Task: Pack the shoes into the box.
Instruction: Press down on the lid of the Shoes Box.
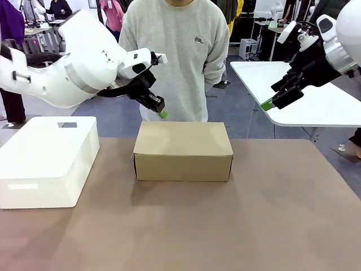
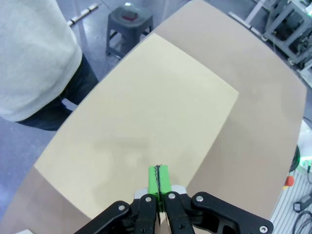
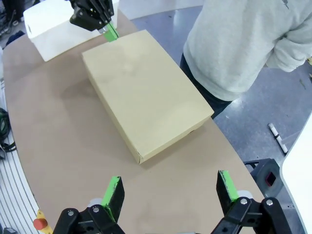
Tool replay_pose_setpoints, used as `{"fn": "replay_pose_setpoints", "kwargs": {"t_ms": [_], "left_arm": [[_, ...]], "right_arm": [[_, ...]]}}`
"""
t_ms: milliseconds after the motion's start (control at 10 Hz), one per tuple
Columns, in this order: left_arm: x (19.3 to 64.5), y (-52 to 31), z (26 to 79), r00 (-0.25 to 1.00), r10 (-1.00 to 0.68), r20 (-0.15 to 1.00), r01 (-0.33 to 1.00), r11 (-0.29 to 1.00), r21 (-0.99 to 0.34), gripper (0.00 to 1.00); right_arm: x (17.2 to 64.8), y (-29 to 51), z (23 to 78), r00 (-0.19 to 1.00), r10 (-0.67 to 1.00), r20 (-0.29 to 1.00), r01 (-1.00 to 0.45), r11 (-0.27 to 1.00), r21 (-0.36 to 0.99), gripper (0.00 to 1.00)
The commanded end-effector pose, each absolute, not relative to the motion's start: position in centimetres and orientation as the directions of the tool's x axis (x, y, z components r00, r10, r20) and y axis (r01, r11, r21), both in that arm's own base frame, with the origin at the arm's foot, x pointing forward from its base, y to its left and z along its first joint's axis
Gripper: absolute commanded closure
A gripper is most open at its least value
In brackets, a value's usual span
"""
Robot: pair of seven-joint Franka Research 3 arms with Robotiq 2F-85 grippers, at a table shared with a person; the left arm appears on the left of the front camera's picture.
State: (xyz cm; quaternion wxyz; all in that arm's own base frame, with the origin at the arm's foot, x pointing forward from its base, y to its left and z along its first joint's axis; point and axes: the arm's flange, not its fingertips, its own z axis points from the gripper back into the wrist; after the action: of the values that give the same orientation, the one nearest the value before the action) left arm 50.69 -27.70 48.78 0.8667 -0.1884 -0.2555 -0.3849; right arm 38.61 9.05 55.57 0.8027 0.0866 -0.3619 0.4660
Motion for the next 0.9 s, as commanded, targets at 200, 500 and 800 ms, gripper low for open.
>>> {"fn": "replay_pose_setpoints", "kwargs": {"t_ms": [200,500,800], "left_arm": [[53.9,-31.3,47.3,0.558,-0.608,0.564,0.767,0.637,-0.072,1.0],[56.2,-33.3,46.5,0.549,-0.627,0.553,0.765,0.644,-0.029,1.0],[57.8,-34.5,45.0,0.557,-0.663,0.501,0.775,0.631,-0.027,1.0]], "right_arm": [[39.0,9.2,55.6,0.3,0.687,0.661,-0.818,0.542,-0.192,0.0],[39.0,9.2,55.6,0.3,0.687,0.661,-0.818,0.542,-0.192,0.0],[39.0,9.2,55.6,0.3,0.687,0.661,-0.818,0.542,-0.192,0.0]]}}
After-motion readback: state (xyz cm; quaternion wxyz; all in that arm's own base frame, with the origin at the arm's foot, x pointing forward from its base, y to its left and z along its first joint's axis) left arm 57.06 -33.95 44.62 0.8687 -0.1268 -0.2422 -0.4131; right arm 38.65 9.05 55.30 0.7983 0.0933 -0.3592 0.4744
